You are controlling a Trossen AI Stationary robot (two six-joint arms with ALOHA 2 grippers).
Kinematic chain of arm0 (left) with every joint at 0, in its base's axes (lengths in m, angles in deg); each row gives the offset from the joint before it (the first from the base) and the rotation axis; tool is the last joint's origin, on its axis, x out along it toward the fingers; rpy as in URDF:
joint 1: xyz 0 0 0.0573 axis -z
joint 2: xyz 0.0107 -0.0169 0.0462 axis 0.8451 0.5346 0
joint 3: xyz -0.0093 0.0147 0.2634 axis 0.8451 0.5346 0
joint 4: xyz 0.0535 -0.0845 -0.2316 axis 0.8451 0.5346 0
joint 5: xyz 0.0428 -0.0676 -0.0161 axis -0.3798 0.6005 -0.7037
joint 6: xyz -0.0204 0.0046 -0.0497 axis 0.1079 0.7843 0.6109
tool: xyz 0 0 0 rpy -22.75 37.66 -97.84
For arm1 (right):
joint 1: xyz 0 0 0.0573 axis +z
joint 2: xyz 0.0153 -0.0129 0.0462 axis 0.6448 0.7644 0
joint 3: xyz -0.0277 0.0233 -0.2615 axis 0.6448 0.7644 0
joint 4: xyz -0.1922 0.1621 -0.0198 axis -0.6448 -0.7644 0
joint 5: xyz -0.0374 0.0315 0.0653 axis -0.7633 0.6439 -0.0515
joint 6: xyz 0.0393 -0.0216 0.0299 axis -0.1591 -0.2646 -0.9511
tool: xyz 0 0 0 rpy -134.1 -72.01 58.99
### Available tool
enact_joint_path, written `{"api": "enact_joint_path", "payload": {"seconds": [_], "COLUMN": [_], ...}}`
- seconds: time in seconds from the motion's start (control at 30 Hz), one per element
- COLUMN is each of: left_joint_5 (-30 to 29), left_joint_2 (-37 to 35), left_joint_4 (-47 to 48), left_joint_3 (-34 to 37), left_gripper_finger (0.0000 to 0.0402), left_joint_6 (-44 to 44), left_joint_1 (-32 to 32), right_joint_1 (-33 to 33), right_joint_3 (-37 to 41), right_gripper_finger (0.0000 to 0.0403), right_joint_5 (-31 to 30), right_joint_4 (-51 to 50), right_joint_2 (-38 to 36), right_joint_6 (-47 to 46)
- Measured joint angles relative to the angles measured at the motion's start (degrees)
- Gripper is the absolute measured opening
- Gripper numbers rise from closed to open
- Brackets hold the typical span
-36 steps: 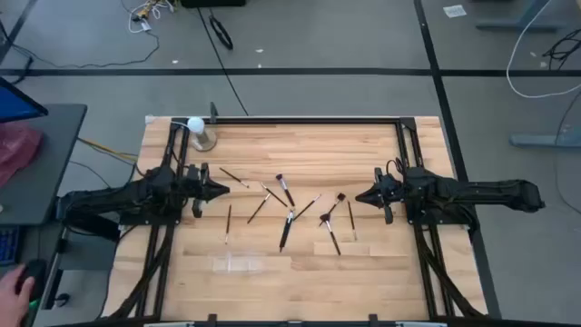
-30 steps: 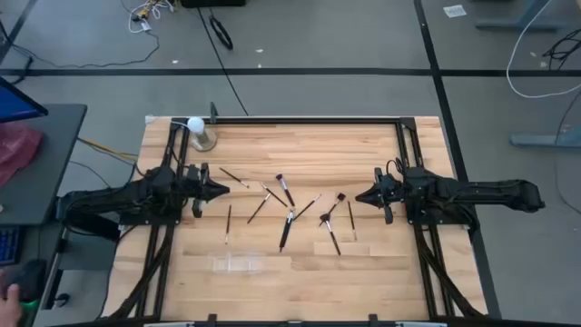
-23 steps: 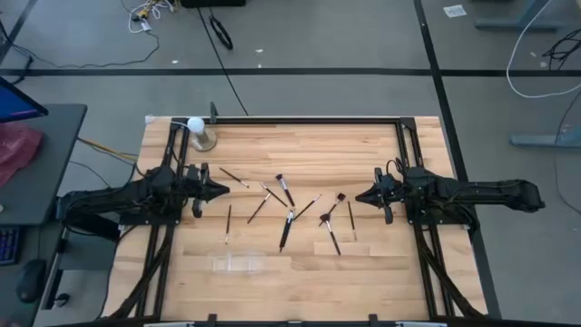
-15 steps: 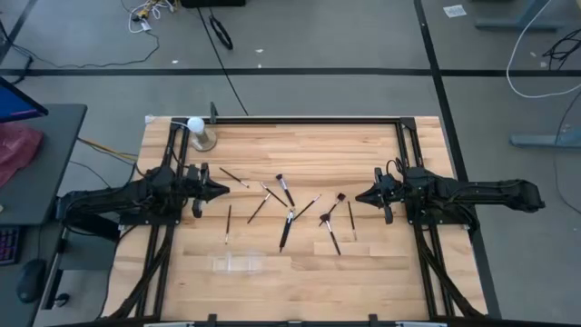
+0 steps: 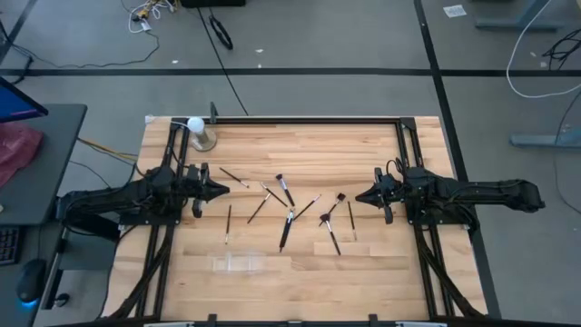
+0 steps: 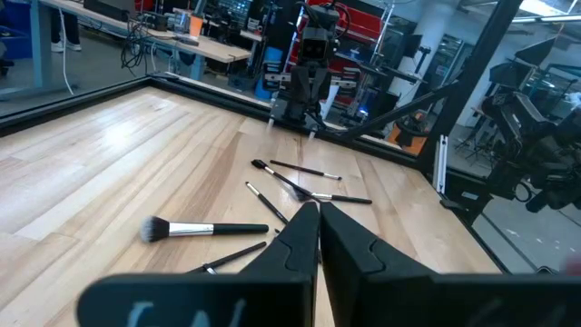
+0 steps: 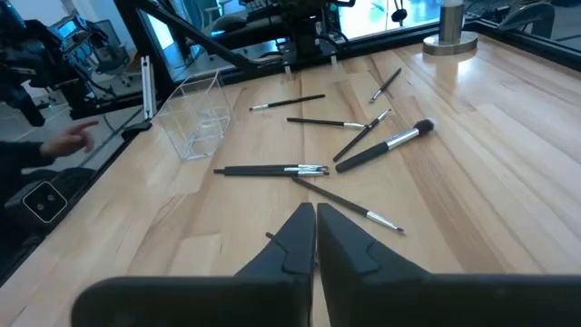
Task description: Put items in baskets/containers
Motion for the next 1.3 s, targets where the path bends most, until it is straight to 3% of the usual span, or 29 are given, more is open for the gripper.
{"api": "enact_joint_path", "payload": {"seconds": [0.47,0.7,0.87,0.97,1.17,1.3], "left_joint_5": [0.0,0.0,0.0,0.0,0.0,0.0], "left_joint_2": [0.0,0.0,0.0,0.0,0.0,0.0], "left_joint_4": [0.0,0.0,0.0,0.0,0.0,0.0], "left_joint_3": [0.0,0.0,0.0,0.0,0.0,0.0], "left_gripper_finger": [0.0016,0.0016,0.0016,0.0016,0.0016,0.0016], "left_joint_6": [0.0,0.0,0.0,0.0,0.0,2.3], "left_joint_1": [0.0,0.0,0.0,0.0,0.0,0.0], "right_joint_1": [0.0,0.0,0.0,1.0,10.2,15.8], "right_joint_3": [0.0,0.0,0.0,0.0,-0.1,-2.8], "right_gripper_finger": [0.0020,0.0020,0.0020,0.0020,0.0020,0.0020], "right_joint_5": [0.0,-0.7,-6.9,-8.2,-19.6,-28.5], "right_joint_4": [0.1,9.7,22.5,26.8,34.7,33.3], "right_joint_2": [0.0,0.0,0.0,2.1,13.0,21.8], "right_joint_6": [0.0,-4.8,-16.4,-17.6,-18.3,-18.3]}}
